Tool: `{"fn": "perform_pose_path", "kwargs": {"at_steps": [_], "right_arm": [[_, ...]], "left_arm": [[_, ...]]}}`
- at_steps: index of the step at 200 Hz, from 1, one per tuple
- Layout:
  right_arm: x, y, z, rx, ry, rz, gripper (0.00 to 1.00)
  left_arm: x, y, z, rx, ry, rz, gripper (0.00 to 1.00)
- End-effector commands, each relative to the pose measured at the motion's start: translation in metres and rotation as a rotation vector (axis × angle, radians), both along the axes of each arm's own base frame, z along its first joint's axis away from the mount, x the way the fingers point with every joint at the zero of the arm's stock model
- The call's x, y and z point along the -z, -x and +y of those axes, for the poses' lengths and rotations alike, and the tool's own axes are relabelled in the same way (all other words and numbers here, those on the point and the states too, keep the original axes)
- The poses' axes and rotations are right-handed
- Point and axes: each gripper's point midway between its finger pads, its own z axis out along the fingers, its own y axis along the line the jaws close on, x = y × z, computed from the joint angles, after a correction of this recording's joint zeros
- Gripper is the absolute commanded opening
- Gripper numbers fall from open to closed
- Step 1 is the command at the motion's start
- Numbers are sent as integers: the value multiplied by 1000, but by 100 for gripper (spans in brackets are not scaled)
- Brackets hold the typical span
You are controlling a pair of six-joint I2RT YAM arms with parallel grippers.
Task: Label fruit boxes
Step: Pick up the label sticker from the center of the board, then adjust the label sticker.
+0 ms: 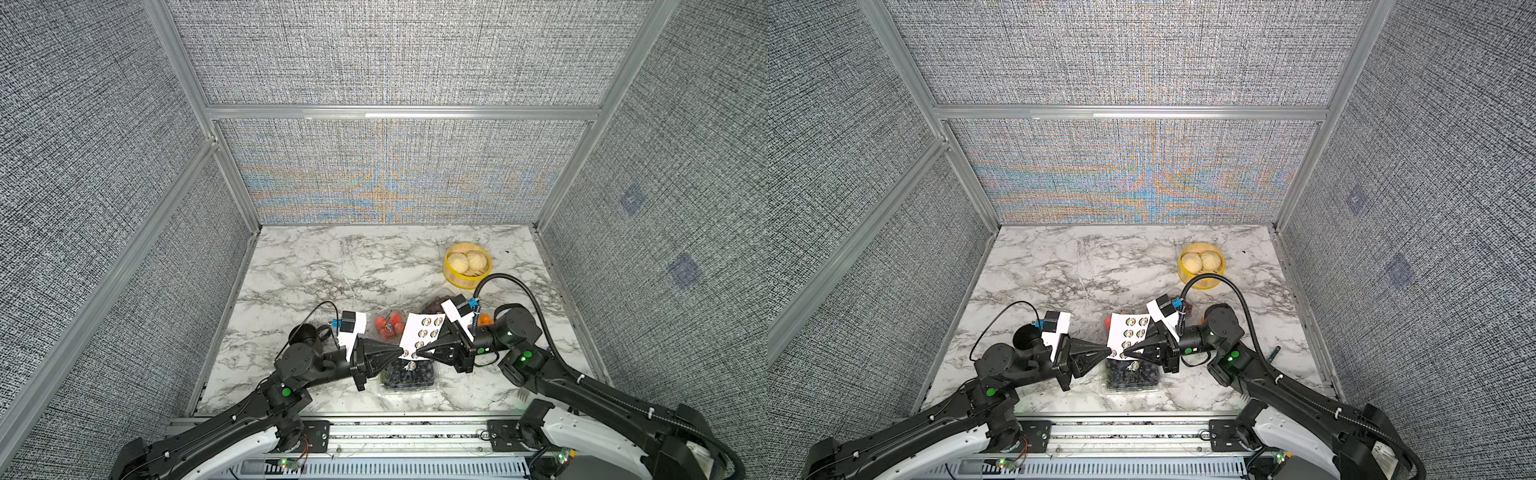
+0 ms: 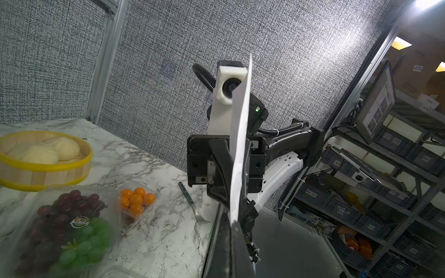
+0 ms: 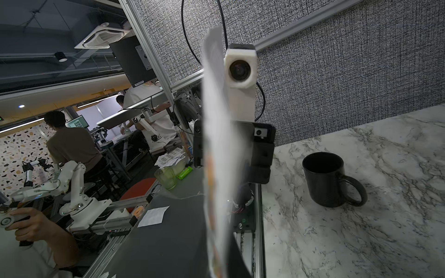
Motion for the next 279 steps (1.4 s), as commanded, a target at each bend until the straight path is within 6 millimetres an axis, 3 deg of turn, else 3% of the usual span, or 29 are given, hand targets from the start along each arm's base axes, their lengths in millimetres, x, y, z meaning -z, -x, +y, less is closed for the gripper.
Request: {"fn": "perform_pose_path", "kwargs": {"at_steps": [1, 166, 279], "right_arm": [[-7, -1, 0, 14, -32, -28, 0], [6, -11, 8, 14, -20, 1, 0], [18, -17, 4, 94, 24, 5, 0]], "left_arm": [[-8, 3, 1, 13, 33, -15, 0], [-8, 8, -13, 113, 86, 15, 0], [-12, 11, -12, 146, 138, 27, 0]]}}
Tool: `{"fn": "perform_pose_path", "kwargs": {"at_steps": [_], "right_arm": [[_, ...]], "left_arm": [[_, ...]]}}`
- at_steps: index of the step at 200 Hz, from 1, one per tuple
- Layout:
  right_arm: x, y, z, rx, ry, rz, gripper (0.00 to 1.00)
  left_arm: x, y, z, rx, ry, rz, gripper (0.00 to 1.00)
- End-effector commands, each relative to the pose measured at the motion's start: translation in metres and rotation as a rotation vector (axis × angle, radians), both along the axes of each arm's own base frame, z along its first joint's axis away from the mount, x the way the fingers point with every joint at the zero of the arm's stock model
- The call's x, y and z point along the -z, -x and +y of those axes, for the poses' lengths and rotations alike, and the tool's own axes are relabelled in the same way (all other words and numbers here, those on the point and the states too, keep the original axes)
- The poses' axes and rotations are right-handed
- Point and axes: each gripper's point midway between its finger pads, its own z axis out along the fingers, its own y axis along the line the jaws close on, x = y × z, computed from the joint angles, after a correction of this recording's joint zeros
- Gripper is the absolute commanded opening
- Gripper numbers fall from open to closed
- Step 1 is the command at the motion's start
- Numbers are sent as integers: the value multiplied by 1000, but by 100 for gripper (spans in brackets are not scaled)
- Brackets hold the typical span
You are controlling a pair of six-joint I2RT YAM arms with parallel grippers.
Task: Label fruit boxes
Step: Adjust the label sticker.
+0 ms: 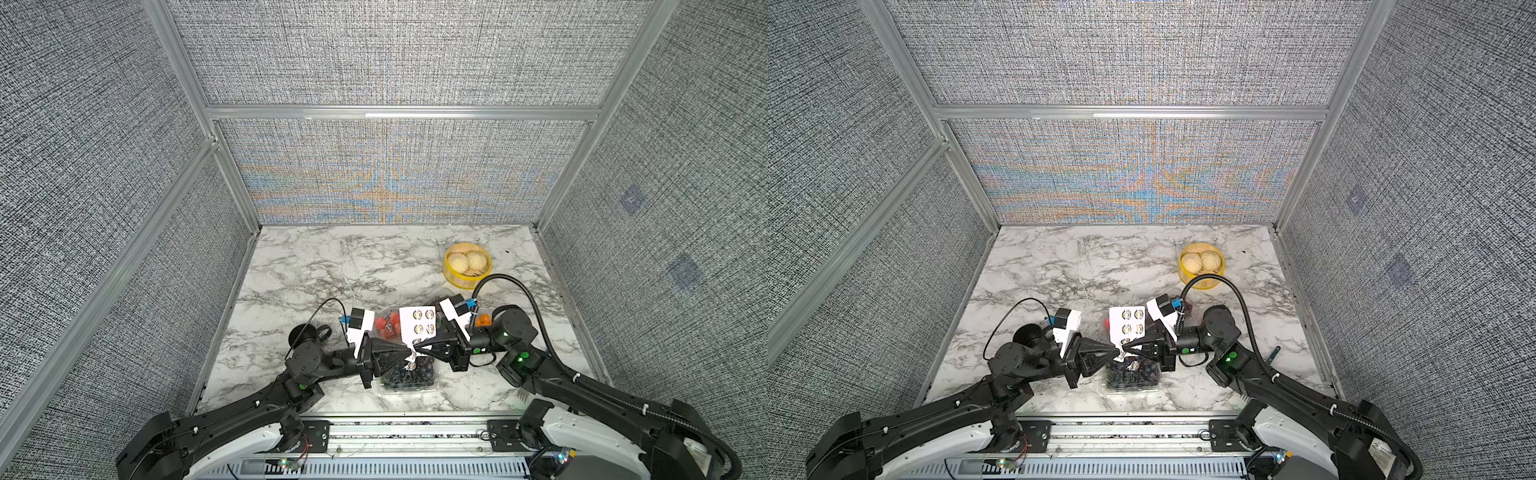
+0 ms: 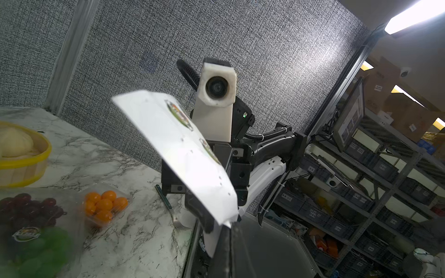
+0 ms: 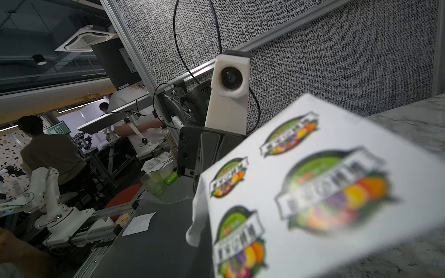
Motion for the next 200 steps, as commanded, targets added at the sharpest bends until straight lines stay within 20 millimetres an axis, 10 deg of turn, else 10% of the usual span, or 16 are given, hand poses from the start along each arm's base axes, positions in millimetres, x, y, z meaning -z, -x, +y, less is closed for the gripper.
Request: {"fn": "perform_pose_path", "kwargs": {"at_steps": [1, 94, 132, 200], "right_arm": [[5, -3, 1, 16, 13, 9, 0], [4, 4, -5, 15, -2, -2, 0], [1, 11, -6, -21, -29, 0, 35], [-3, 11, -2, -38, -31, 0, 37]], "left_arm": [[-18, 8, 5, 32, 75, -47, 0], [-12, 3, 4, 9, 70, -24, 0], [-13, 3, 5, 1, 70, -30, 0], [-11, 5, 3, 24, 72, -29, 0]]}}
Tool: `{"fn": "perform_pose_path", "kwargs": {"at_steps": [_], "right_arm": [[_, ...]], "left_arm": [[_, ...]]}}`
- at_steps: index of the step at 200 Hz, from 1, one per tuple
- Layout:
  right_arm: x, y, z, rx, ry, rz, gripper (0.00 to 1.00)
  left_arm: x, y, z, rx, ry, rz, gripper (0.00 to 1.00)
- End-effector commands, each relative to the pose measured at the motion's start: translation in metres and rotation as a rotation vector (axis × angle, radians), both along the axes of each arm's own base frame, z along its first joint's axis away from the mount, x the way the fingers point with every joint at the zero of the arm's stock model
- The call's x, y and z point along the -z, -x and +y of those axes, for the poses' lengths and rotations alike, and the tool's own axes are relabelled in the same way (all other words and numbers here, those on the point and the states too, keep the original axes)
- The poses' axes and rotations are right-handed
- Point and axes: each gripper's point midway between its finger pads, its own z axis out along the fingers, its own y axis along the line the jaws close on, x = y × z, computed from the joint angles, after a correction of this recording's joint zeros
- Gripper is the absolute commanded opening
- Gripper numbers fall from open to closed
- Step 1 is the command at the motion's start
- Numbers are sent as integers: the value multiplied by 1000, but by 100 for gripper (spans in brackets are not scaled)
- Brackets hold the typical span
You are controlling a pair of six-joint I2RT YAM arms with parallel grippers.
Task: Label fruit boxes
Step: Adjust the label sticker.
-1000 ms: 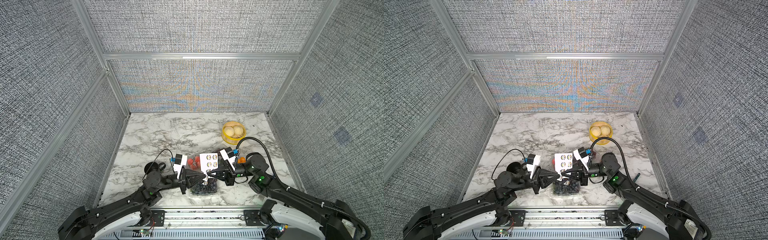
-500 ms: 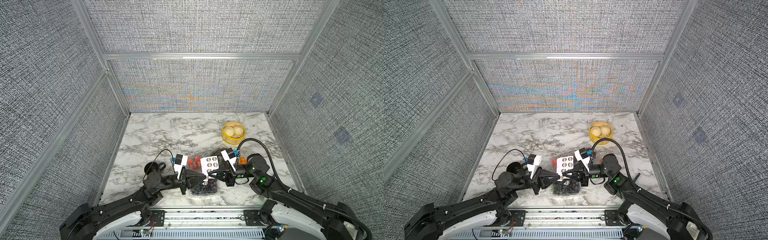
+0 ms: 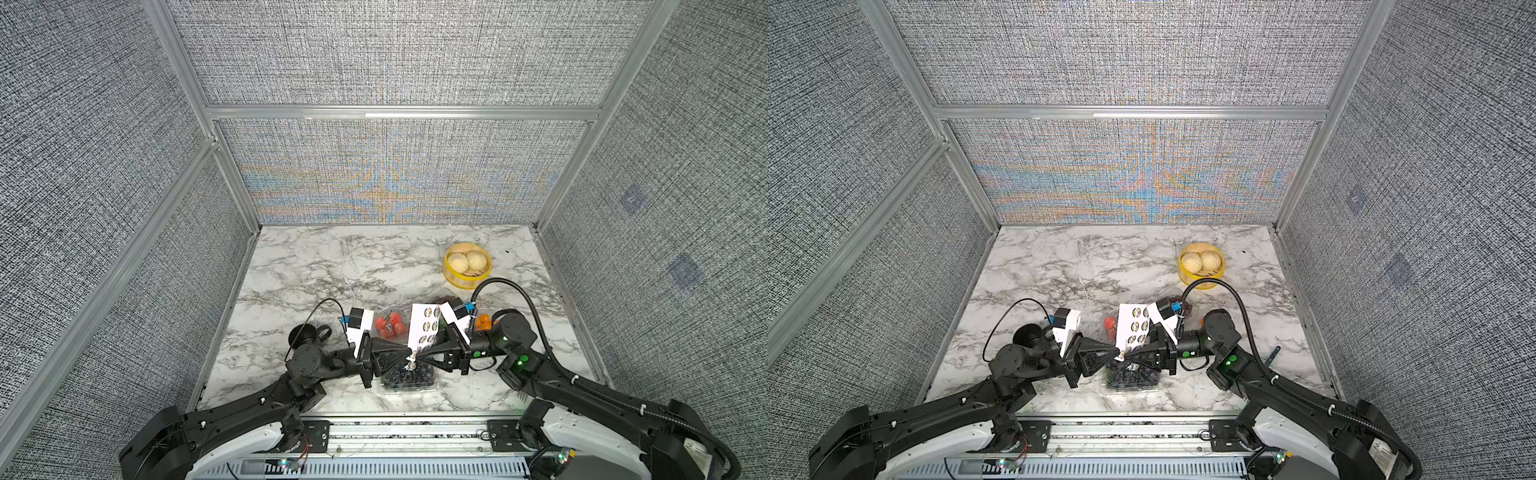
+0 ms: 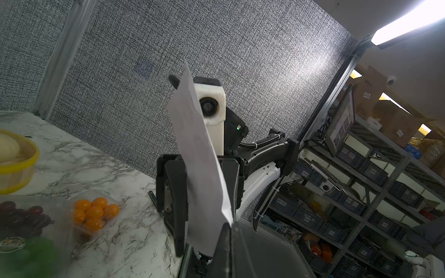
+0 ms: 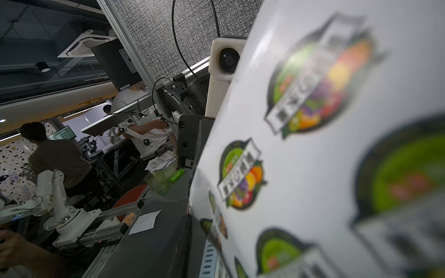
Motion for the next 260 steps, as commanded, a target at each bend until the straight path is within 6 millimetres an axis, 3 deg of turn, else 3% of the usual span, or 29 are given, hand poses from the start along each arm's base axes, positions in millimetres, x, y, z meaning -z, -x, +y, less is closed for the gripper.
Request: {"fn": "perform_pose_path", "kwargs": {"at_steps": [1, 94, 164, 260], "right_arm": [[-11, 3, -1, -17, -34, -36, 37], [-10, -3, -2, 23, -28, -47, 38], [-14, 8, -4, -37, -65, -39, 38], [-14, 3, 1, -8, -43, -28, 39]], "left_arm": [[-7, 5, 3, 15, 31, -29, 0], [-13, 17, 7, 78, 64, -44, 0], [-9, 12, 3, 59, 41, -35, 0], [-3, 8, -2, 52, 21, -28, 0]]}}
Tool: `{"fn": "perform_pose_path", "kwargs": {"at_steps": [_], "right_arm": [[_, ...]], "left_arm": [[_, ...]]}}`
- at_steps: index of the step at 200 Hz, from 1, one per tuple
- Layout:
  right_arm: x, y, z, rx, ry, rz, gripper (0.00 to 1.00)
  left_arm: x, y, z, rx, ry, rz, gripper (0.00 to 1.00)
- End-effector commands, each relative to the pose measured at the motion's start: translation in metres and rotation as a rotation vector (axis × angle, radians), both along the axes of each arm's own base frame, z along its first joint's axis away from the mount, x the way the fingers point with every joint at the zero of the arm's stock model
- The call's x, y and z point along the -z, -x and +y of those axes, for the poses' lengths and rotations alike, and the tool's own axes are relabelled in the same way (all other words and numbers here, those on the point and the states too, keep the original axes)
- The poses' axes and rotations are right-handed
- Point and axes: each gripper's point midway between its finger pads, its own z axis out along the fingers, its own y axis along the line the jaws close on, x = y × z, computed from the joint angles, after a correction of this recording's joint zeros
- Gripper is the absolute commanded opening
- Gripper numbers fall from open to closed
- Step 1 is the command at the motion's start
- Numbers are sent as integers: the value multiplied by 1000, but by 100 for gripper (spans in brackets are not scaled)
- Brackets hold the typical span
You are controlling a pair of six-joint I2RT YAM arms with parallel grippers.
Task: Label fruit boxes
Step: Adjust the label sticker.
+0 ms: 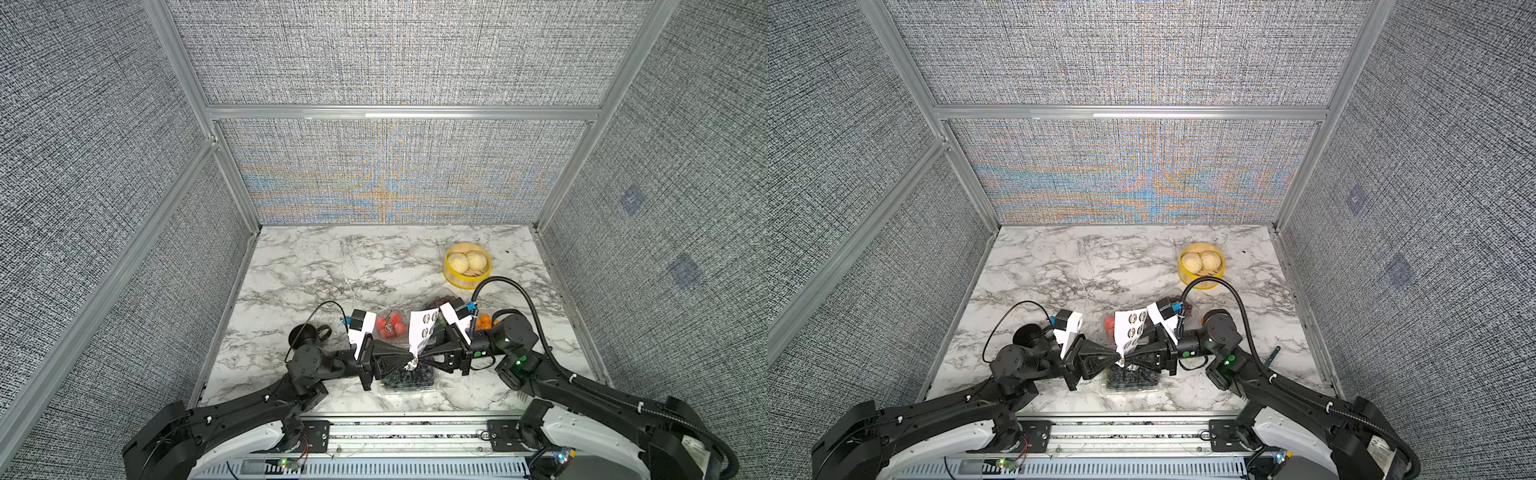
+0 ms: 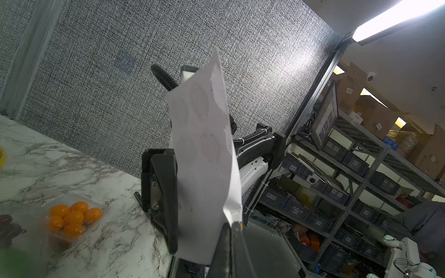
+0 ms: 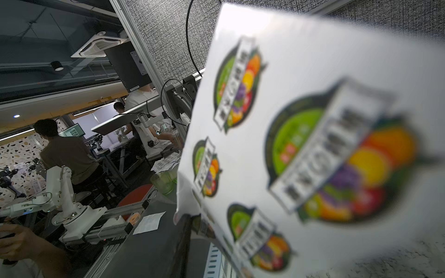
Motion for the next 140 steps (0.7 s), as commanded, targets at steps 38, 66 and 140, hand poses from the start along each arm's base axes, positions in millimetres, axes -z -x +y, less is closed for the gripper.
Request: {"fn": "perform_pose_path", "kwargs": {"at_steps": [38, 66, 140], "right_arm": [[4, -5, -1, 60, 24, -2, 49], [9, -10, 2, 71, 37, -2, 48], [4, -4, 3, 17, -4, 1, 39]], "left_arm": [[5, -8, 2, -75, -28, -27, 0], [4, -8, 1, -64, -29, -19, 0], [2, -4, 2, -44, -8, -16, 0]]}}
